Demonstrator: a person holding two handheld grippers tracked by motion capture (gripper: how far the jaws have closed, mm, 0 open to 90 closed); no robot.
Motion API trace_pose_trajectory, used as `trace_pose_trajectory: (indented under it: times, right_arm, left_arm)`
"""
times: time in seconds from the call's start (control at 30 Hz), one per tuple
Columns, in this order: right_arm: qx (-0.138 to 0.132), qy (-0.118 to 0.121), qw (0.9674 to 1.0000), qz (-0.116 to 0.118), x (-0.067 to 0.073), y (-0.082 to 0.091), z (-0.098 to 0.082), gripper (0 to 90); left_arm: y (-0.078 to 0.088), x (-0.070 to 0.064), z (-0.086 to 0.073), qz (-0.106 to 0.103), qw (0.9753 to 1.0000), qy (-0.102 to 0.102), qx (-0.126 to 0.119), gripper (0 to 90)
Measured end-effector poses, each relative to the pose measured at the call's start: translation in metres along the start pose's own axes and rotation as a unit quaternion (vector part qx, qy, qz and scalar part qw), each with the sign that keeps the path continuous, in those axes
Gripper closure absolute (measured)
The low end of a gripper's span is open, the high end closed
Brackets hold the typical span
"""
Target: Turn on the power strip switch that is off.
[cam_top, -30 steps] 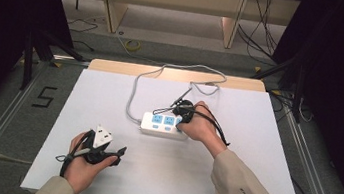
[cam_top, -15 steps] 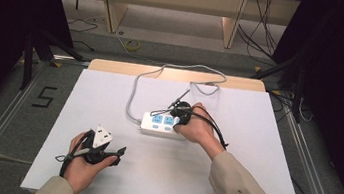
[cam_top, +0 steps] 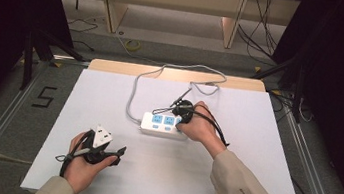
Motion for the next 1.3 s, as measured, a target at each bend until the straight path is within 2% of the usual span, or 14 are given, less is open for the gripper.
trace_pose_trajectory:
  times: [0.13, 0.23, 1.3]
  right_arm:
    - [0.000, -0.009, 0.9999, 0.004, 0.0002, -0.0004, 0.0000, 90.0]
    - [0.001, -0.004, 1.0000, 0.003, 0.0001, -0.0007, -0.0004, 90.0]
    - [-0.002, -0.011, 0.9999, 0.006, 0.0002, -0.0037, -0.0020, 90.0]
  left_arm:
    - [0.0003, 0.0005, -0.0003, 0.000, 1.0000, -0.001, 0.001, 27.8]
    - [0.0004, 0.0004, -0.0003, 0.000, 1.0000, -0.001, 0.001, 27.8]
    - [0.0000, -0.0004, -0.0001, -0.001, 1.0000, -0.002, 0.002, 27.9]
Point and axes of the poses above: each handheld gripper's, and its own axes: y roughly backward along the jaws, z roughly out of its top, x roughly to its left, the point moved 6 cm from there along -y, roughly forward along the jaws, and after that the axes turned 8 degrees about -y, right-handed, at the moved point
